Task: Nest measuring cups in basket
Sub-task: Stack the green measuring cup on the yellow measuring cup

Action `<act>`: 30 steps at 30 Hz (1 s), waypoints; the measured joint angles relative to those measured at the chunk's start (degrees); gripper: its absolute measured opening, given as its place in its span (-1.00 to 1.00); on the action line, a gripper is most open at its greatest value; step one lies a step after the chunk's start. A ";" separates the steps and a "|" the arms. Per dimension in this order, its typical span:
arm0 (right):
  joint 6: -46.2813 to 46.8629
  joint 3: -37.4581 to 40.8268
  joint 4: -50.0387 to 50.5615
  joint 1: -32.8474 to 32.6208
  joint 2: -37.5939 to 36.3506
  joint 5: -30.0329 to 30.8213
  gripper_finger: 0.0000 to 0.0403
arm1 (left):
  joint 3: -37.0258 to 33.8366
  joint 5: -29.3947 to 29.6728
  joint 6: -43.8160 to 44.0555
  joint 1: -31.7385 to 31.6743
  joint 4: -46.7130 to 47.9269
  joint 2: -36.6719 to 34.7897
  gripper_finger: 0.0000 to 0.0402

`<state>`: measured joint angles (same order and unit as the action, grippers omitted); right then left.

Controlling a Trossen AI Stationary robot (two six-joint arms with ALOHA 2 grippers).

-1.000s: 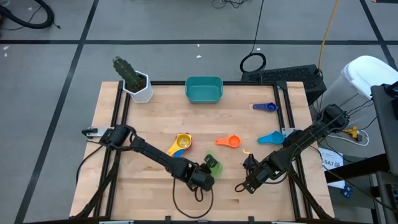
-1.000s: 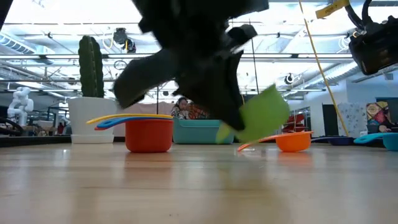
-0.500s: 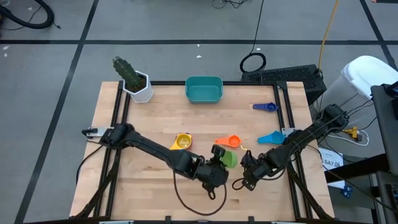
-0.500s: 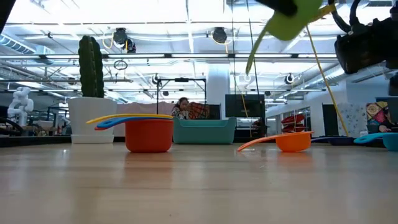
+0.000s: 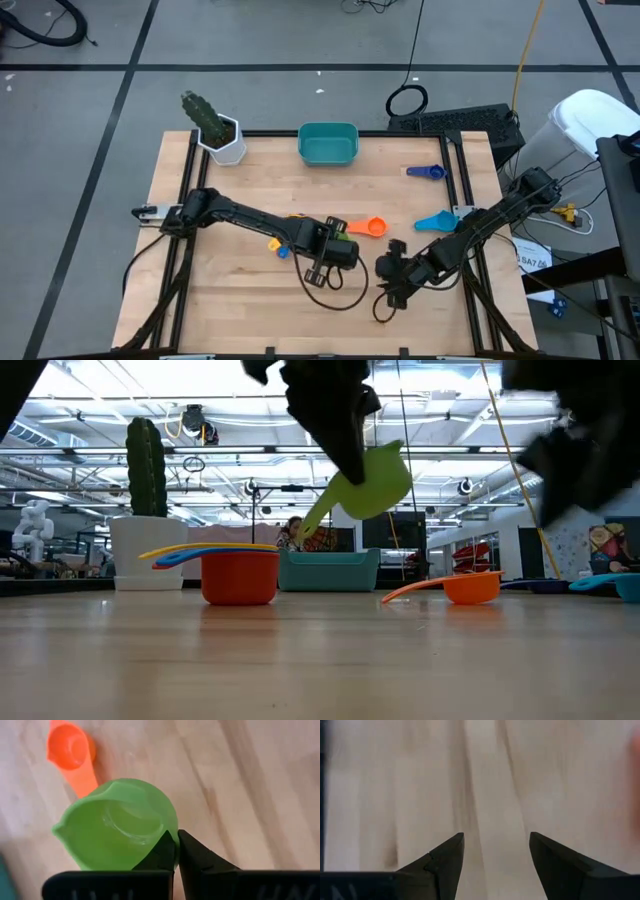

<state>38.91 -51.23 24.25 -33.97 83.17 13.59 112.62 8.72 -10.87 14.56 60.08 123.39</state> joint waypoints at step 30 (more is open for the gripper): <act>-30.91 -9.87 -4.91 1.29 -0.08 11.88 -0.03 | 1.67 -15.07 1.01 -0.06 -10.27 -0.04 -0.96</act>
<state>8.00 -61.10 19.34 -32.69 83.09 25.47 114.30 -6.36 -9.87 14.50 49.82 123.35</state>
